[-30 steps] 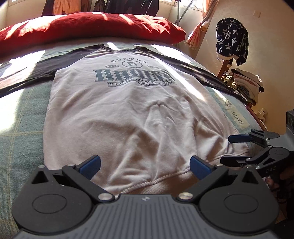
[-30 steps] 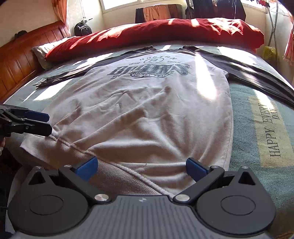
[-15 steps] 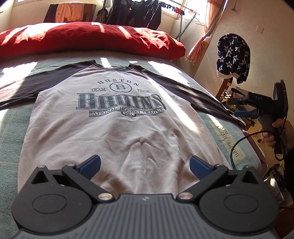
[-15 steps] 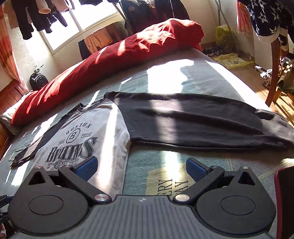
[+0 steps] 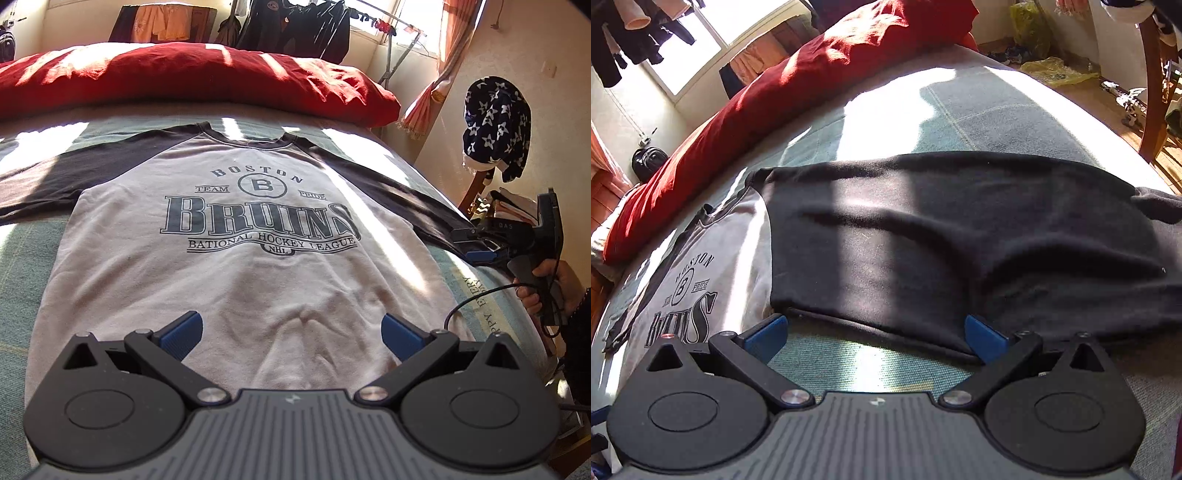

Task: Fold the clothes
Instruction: 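Smooth the black sleeve flat with the open right gripper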

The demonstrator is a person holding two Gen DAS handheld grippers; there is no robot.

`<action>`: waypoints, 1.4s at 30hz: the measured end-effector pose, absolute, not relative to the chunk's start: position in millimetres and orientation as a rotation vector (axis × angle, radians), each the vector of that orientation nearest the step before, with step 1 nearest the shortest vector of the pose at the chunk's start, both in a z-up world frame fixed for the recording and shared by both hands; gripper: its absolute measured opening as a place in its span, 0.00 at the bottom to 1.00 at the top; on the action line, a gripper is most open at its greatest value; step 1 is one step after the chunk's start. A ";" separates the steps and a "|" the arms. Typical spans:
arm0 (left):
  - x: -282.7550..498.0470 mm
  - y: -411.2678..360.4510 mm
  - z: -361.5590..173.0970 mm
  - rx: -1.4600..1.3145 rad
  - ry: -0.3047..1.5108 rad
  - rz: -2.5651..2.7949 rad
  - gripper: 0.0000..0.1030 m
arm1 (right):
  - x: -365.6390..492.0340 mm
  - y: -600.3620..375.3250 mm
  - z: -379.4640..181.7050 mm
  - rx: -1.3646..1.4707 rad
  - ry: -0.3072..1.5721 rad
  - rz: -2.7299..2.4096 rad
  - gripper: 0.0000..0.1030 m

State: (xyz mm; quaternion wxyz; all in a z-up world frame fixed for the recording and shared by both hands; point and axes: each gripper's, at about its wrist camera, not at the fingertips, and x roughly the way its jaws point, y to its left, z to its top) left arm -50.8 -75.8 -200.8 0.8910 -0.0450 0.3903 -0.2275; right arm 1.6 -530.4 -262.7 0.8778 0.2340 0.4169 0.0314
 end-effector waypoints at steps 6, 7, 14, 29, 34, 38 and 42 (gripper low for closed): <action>-47.9 -82.9 -198.8 -0.079 0.805 -0.459 0.99 | 23.5 -525.4 -233.8 0.505 0.825 0.115 1.00; -49.1 -82.9 -197.0 -0.082 0.798 -0.464 0.99 | 33.9 -523.8 -232.3 0.519 0.805 0.132 1.00; -54.3 -70.3 -194.4 -0.103 0.783 -0.458 0.99 | 42.9 -503.4 -262.1 0.550 0.876 0.138 1.00; -55.1 -68.1 -191.4 -0.085 0.765 -0.435 0.99 | 8.5 -549.0 -263.2 0.626 0.911 0.051 1.00; -54.9 -72.8 -190.5 -0.078 0.762 -0.442 0.99 | 8.0 -558.7 -237.2 0.553 0.893 0.045 1.00; -59.5 -74.3 -186.8 -0.062 0.753 -0.453 0.99 | 20.2 -590.9 -255.9 0.611 0.901 -0.062 1.00; -57.9 -73.0 -189.2 -0.059 0.764 -0.441 0.99 | -5.0 -600.3 -267.5 0.667 0.877 -0.049 1.00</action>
